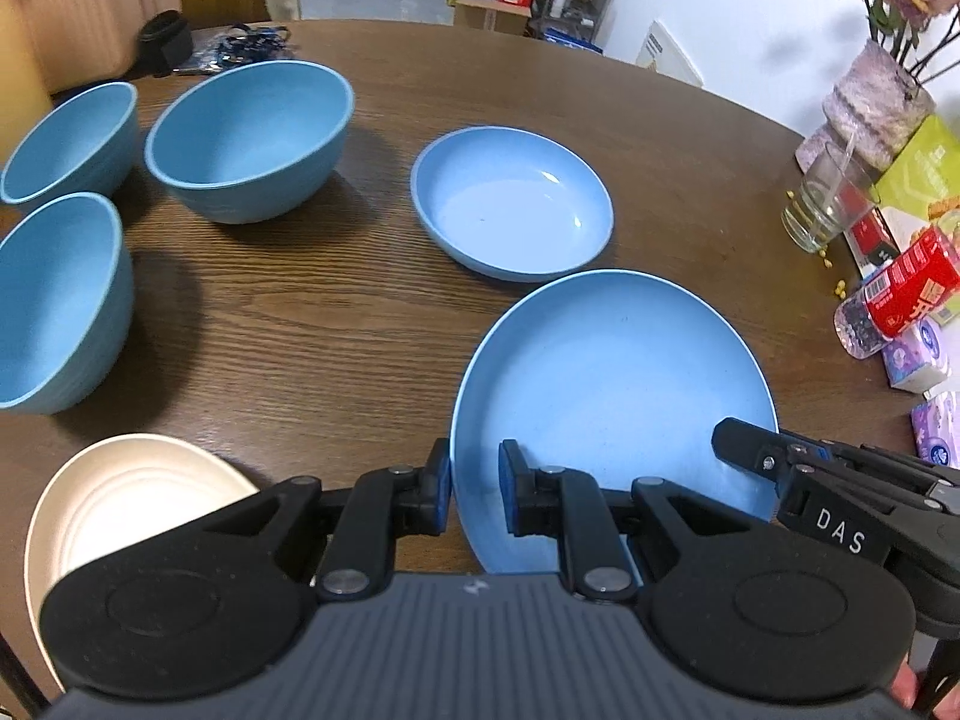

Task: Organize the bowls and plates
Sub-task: 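Lift the blue plate with both grippers and carry it toward the cream plate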

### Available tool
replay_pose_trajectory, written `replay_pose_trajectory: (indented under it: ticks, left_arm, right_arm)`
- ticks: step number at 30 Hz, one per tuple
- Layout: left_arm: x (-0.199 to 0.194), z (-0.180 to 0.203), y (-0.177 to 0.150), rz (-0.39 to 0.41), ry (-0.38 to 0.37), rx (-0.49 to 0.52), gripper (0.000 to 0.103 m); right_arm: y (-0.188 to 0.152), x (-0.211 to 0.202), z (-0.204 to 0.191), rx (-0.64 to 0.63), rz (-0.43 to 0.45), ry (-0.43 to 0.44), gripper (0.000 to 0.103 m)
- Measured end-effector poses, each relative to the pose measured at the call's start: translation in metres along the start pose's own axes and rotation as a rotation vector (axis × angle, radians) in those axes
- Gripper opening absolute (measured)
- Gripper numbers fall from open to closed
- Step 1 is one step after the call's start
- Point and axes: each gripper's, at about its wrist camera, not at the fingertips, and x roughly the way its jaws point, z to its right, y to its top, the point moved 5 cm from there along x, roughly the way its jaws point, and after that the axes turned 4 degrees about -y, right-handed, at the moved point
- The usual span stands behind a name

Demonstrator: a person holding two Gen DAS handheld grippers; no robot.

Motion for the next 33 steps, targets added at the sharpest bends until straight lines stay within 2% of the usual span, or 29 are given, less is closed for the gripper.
replay_pose_trajectory:
  ticks: [15, 33]
  left_arm:
    - [-0.041, -0.051, -0.014, 0.056, 0.029, -0.077, 0.017]
    - [-0.069, -0.118, -0.031, 0.067, 0.062, -0.148, 0.017]
  right_arm:
    - [-0.01, -0.017, -0.059, -0.066, 0.001, 0.048, 0.008]
    - [-0.029, -0.022, -0.13, -0.132, -0.035, 0.075, 0.009]
